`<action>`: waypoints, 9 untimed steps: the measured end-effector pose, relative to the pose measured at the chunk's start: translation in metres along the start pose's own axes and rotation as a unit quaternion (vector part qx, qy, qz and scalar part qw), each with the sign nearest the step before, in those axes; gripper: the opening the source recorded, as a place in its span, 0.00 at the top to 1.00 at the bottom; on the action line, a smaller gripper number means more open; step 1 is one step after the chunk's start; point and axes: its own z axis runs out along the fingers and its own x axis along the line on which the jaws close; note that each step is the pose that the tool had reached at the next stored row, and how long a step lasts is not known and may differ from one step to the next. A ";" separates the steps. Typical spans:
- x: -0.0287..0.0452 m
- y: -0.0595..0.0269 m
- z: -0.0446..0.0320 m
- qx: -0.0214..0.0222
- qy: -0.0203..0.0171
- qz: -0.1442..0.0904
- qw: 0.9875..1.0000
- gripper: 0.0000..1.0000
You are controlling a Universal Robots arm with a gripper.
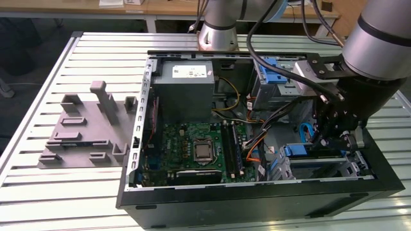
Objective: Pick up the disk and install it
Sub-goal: 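Insert the second disk wire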
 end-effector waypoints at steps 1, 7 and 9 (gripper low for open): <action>0.0000 0.0000 0.0002 0.000 0.000 0.000 1.000 0.82; 0.0002 0.0000 -0.0005 0.000 0.000 0.000 1.000 0.76; 0.0002 -0.0001 -0.0020 0.000 -0.001 0.000 1.000 0.76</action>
